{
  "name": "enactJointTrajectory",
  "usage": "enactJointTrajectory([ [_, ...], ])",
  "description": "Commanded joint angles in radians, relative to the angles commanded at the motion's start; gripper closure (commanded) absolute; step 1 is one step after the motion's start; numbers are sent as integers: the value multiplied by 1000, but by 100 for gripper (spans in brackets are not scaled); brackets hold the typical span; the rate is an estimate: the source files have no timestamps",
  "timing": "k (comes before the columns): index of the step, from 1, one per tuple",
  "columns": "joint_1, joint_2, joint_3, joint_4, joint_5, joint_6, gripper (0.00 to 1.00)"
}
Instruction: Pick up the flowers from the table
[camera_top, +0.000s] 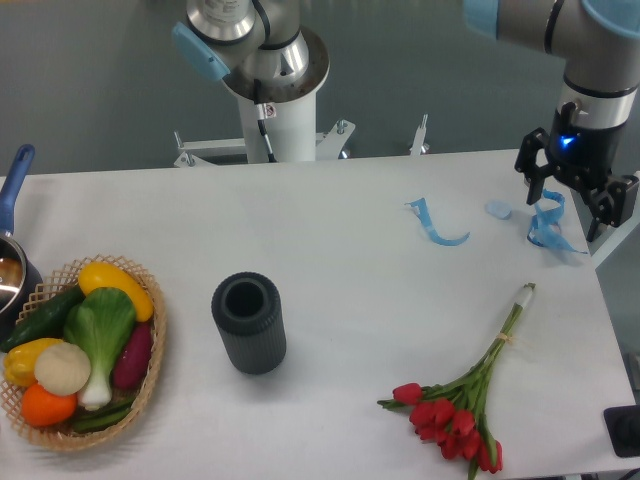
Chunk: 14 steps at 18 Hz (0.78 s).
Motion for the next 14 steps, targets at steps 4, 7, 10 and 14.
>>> enactJointTrajectory([
  [4,-11,12,-5,5,12,-15,0],
  [7,-9,12,-35,18,5,-60,0],
  [10,-12,12,-80,106,-5,-139,0],
  [14,-63,-24,-135,225,-37,-305,0],
])
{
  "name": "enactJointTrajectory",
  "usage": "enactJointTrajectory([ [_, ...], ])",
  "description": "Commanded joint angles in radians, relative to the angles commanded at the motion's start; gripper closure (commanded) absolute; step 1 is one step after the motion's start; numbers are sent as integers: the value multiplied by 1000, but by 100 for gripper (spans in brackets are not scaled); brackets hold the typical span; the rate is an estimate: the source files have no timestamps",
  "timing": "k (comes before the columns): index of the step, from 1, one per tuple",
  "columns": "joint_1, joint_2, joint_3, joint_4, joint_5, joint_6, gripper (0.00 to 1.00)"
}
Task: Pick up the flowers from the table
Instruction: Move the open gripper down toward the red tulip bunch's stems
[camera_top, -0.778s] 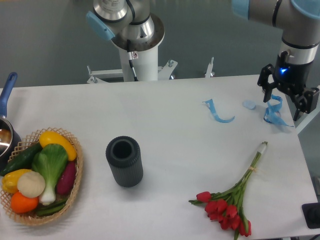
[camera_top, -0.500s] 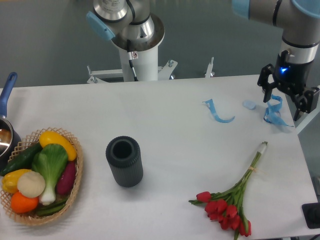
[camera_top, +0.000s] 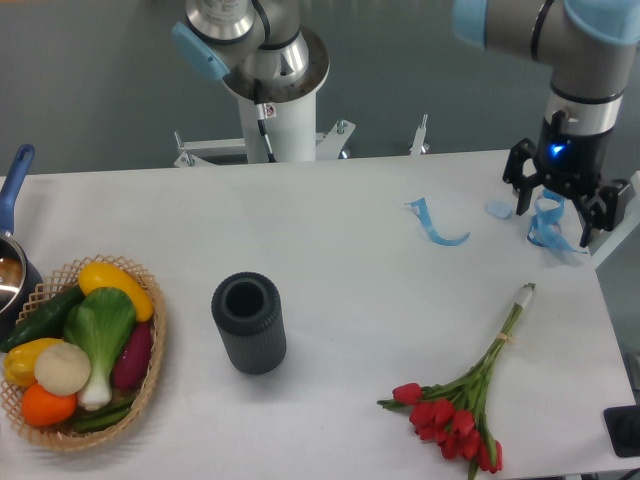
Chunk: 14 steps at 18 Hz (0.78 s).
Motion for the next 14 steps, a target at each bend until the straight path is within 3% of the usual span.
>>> enactJointTrajectory([
  [5,-57,-81,8,17,2,-62,0],
  [8,-80,-178,34,121,2,-143,0],
  [14,-100,-282,109,134,2,-142,0],
])
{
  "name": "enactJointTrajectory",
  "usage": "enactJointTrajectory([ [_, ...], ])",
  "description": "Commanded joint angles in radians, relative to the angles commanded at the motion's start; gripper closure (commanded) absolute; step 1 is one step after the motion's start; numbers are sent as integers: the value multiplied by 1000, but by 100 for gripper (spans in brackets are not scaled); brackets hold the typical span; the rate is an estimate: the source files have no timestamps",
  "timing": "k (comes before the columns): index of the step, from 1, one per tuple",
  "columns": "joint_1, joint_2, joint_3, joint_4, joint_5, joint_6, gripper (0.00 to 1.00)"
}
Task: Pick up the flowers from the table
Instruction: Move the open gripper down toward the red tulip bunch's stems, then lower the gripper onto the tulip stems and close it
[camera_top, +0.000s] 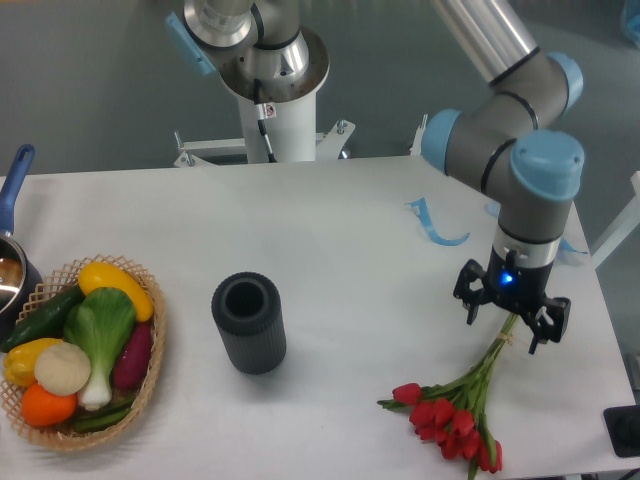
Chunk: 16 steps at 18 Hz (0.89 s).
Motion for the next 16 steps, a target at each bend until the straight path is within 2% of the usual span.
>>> enactJointTrajectory([
  [3,-6,-40,12,2,-3,6,0],
  [16,-35,-104,-8,3,11,20,0],
])
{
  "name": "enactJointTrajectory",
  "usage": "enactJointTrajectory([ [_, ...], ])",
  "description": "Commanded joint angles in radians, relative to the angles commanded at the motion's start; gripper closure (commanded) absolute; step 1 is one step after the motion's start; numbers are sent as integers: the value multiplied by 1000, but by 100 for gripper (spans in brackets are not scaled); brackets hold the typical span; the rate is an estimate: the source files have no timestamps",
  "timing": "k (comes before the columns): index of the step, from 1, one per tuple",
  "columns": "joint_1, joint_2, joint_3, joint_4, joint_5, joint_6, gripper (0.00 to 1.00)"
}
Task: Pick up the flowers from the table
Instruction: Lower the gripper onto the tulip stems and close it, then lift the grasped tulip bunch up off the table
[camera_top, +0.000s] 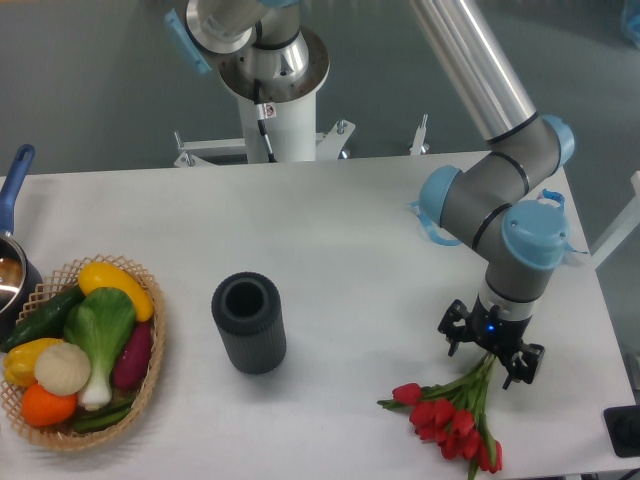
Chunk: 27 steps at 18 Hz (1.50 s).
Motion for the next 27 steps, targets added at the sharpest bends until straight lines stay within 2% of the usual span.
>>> enactJointTrajectory([
  [1,0,0,2,-2,3,0,4],
  [10,0,1,11,-2,5,-11,72],
  [15,6,12,34,0,-8,-34,87],
  [16,6,17,34,0,-8,-46,93],
  [21,6,64,31,0,-27,-57,94],
  [25,-14,196,-18,0,-118,-118,93],
  [27,-21,257,-18,0,-266,-216,93],
])
